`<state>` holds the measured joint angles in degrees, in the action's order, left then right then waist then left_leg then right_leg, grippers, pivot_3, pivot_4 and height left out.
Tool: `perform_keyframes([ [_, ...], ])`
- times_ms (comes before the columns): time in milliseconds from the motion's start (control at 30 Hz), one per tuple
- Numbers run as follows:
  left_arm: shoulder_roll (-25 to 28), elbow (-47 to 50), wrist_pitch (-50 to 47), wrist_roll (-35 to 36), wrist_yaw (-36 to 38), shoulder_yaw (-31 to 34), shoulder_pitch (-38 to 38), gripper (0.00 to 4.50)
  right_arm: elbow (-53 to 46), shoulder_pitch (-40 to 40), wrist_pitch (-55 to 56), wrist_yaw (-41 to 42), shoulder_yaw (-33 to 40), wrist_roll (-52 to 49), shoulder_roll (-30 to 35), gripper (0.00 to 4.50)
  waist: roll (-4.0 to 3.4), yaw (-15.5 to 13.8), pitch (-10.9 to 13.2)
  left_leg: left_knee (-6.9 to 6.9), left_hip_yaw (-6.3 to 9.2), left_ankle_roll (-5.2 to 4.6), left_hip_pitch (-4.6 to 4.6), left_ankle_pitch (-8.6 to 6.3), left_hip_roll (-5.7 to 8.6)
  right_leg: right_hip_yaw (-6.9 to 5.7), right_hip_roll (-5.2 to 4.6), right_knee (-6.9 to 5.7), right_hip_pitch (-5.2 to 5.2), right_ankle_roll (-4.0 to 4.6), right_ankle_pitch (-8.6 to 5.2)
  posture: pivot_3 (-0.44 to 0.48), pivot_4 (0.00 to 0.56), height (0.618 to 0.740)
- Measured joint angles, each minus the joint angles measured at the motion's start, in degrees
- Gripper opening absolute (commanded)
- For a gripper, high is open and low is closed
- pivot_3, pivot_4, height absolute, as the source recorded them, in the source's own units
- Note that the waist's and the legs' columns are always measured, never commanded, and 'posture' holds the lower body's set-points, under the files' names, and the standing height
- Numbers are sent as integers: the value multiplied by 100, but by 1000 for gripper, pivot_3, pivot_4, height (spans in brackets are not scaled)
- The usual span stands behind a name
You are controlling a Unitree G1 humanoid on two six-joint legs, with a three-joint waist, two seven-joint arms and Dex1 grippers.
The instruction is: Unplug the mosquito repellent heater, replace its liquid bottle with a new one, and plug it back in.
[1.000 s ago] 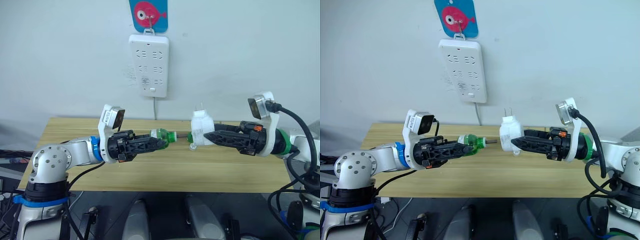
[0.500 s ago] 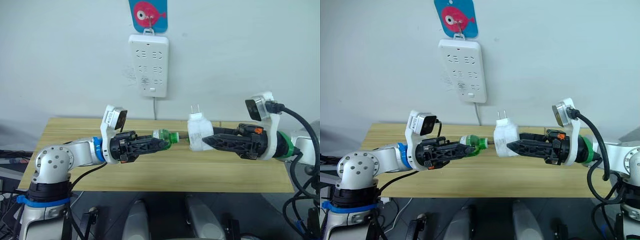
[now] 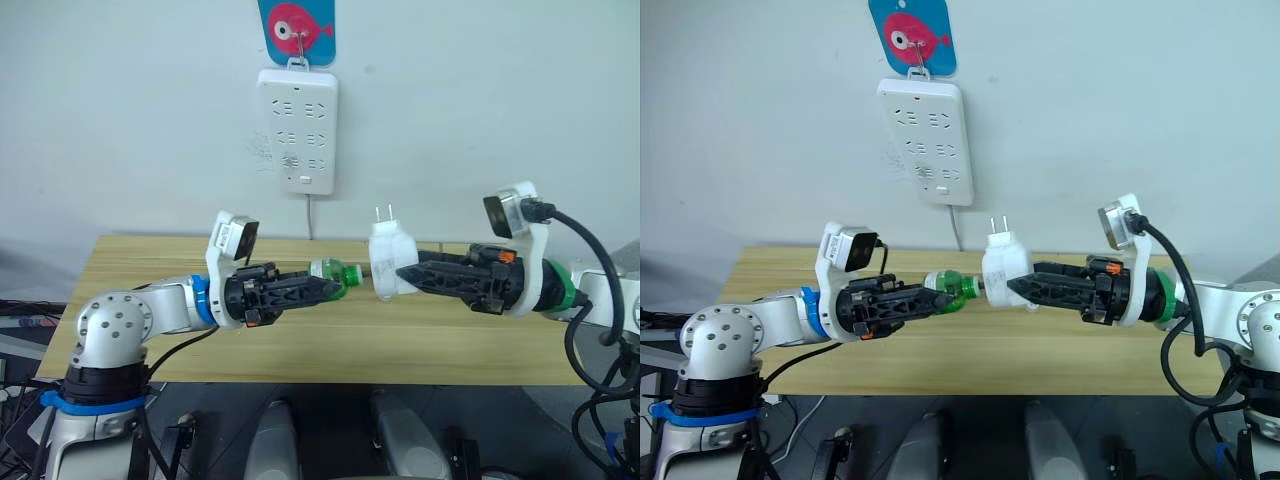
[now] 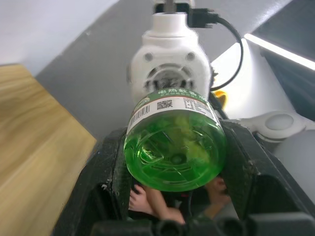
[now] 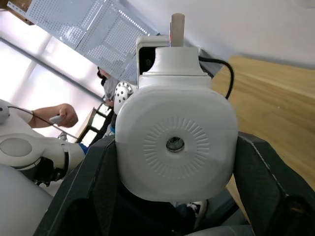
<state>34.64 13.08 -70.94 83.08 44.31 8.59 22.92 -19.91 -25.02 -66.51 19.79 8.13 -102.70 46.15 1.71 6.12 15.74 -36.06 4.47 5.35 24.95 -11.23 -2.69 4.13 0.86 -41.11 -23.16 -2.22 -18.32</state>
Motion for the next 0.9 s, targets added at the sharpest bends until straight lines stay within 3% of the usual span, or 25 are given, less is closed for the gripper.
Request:
perform_keyframes([
  [900,-106,-19,26,1,-69,-43,36,2263,6,8,111,14,-59,-227,284,2931,0,-2,0,-3,0,0,0,0,0,0,0,-2,1,0,0,-165,204,725],
])
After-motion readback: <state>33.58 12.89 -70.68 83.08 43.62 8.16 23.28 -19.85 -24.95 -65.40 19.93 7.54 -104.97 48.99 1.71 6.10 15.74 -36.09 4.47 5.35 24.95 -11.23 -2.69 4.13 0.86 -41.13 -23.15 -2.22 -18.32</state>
